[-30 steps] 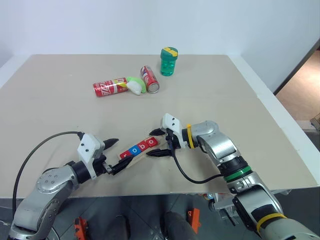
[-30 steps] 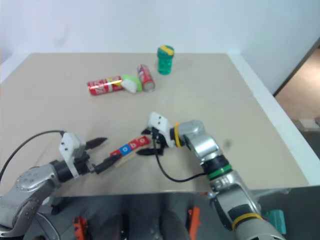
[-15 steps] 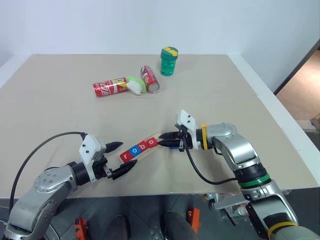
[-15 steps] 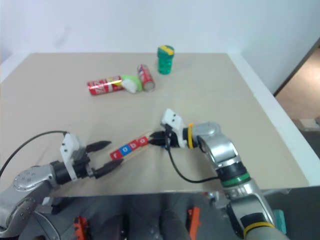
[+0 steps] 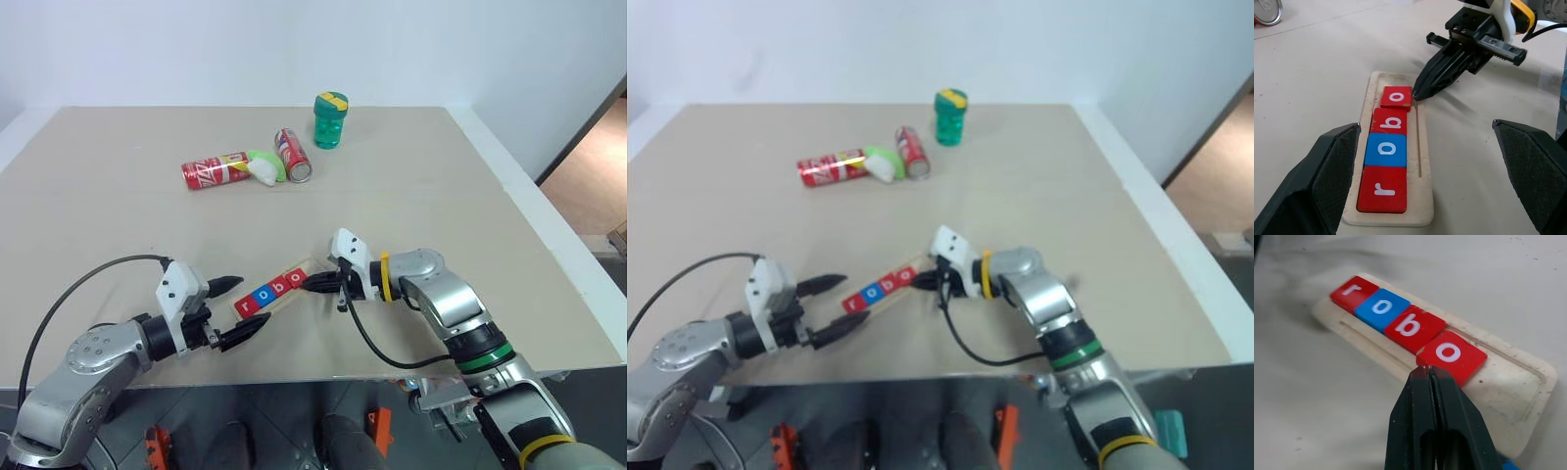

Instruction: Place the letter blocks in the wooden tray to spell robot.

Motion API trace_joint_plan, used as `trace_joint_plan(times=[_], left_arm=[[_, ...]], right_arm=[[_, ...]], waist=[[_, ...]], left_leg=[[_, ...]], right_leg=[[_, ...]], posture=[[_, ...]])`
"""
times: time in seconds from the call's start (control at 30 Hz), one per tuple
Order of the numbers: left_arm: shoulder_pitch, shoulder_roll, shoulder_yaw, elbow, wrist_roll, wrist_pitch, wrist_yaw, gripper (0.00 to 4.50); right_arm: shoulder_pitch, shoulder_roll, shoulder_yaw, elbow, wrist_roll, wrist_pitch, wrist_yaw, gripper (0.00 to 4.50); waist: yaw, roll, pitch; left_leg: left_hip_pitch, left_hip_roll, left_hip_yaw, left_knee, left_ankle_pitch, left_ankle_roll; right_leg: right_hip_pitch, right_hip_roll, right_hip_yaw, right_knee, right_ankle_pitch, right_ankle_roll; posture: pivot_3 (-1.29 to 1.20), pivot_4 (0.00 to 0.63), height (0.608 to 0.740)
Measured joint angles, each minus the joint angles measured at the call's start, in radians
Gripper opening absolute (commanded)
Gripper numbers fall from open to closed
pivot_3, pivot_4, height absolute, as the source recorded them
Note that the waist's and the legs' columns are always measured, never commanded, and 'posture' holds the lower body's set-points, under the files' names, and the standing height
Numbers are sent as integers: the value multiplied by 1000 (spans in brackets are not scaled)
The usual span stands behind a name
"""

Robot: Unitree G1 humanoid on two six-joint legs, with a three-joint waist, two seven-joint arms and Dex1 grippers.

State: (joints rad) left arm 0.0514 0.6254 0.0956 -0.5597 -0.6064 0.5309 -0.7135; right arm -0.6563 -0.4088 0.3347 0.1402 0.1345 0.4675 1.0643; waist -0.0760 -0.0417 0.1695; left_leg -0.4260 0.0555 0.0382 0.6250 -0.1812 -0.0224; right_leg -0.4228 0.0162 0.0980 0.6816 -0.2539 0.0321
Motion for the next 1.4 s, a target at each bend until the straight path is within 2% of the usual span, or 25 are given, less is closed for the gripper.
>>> trace_joint_plan(times=[0.43,0.67,0.7,0.77,0.83,1.03,1.1,1.4], left_arm=[[20,-10,-1,0,17,-3,8,4500],[18,-15,-4,0,16,-6,0,4500],[15,-15,-7,0,15,-6,-7,4500],[7,-13,-23,-2,12,-5,-24,4500],[6,-4,-23,-2,9,-3,-41,4500],[-35,7,-32,-2,2,1,-61,4500],[-50,7,-43,-1,-4,9,-66,4500],[-79,10,-59,0,-9,18,-79,4500]], right_arm=[[-56,29,5,81,-20,-67,3,18],[-117,-25,-78,98,11,-56,5,18],[-117,-37,-86,108,10,-59,1,521],[-84,-78,-105,101,16,-67,13,1067],[-22,-123,-107,78,25,-63,47,1878],[10,-135,-104,84,36,-89,95,3944],[-1,-133,-104,107,36,-107,107,4482],[-17,-111,-102,200,17,-183,107,4482]], waist=[[0,0,0],[1,0,0],[1,0,0],[4,0,0],[6,0,0],[-2,0,0],[-1,0,0],[-1,0,0]], left_leg=[[0,0,0,0,0,0],[0,0,0,0,0,0],[0,-1,0,0,0,0],[0,-1,-1,0,0,0],[-1,-2,-1,-1,0,0],[1,-1,0,0,0,0],[1,-2,0,0,0,0],[0,-2,0,0,0,0]], right_leg=[[0,0,0,0,0,0],[0,-1,0,0,0,0],[0,-1,0,0,0,0],[1,-1,0,0,-1,0],[0,-1,0,0,-2,1],[1,-1,0,0,0,1],[1,-1,0,0,0,1],[1,-1,1,0,0,2]], posture=[[0,150,740],[0,150,740],[0,150,740],[0,150,740],[0,150,740],[0,150,740],[0,150,740],[0,150,740]])
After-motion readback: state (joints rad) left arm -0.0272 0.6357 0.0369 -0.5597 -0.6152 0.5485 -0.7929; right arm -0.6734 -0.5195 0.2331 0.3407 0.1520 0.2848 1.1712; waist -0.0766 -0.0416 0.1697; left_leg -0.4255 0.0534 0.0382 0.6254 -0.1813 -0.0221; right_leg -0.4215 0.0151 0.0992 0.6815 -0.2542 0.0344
